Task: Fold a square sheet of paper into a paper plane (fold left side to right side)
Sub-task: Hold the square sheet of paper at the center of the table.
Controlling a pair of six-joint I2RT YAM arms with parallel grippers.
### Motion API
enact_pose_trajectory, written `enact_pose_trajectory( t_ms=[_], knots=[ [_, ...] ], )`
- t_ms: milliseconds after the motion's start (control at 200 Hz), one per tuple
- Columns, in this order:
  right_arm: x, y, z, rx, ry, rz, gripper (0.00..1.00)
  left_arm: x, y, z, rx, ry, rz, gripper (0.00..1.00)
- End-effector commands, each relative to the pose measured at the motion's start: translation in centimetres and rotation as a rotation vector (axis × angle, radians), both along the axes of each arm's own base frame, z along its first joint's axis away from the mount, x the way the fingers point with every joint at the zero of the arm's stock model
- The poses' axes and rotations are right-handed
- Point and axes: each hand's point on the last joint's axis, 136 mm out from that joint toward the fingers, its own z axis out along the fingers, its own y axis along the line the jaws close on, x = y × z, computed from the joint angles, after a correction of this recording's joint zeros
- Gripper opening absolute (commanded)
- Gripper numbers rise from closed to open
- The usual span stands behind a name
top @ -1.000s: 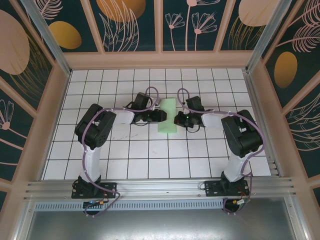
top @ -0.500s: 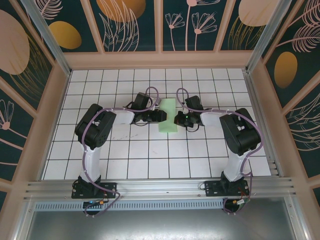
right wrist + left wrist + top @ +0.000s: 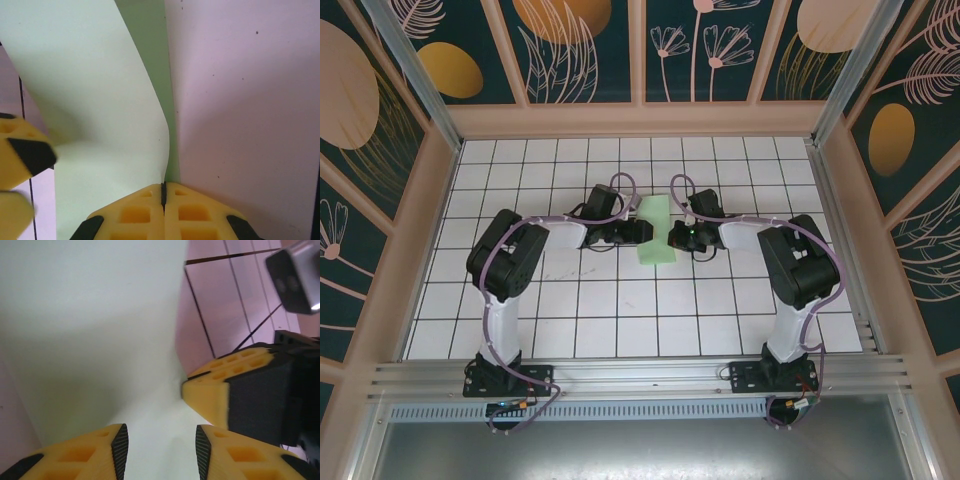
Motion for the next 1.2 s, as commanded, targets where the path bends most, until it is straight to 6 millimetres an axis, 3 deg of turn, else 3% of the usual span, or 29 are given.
enact_pose_trajectory(
  t_ms=[0,115,260,691,1196],
  knots=[
    [-0.6,-0.6,-1.4,-0.064,0.032,0.007,0.0,0.3,0.2,3.9,-0.038,-0.068,0.01,0.44],
    [-0.3,-0.3,-0.7,-0.052,0.018,0.012,0.0,0.5,0.9,4.8,-0.041,-0.081,0.037,0.44],
    [-0.1,-0.3,-0.3,-0.053,0.007,0.015,0.0,1.5,1.3,4.6,-0.028,-0.082,0.06,0.45],
    [-0.5,-0.4,-1.2,-0.066,0.031,0.02,0.01,4.4,-0.9,1.7,-0.013,-0.065,0.003,0.43],
    [-0.9,-0.7,-1.6,-0.096,0.048,0.03,0.01,7.0,0.0,-0.9,0.069,-0.06,0.064,0.43]
  ],
)
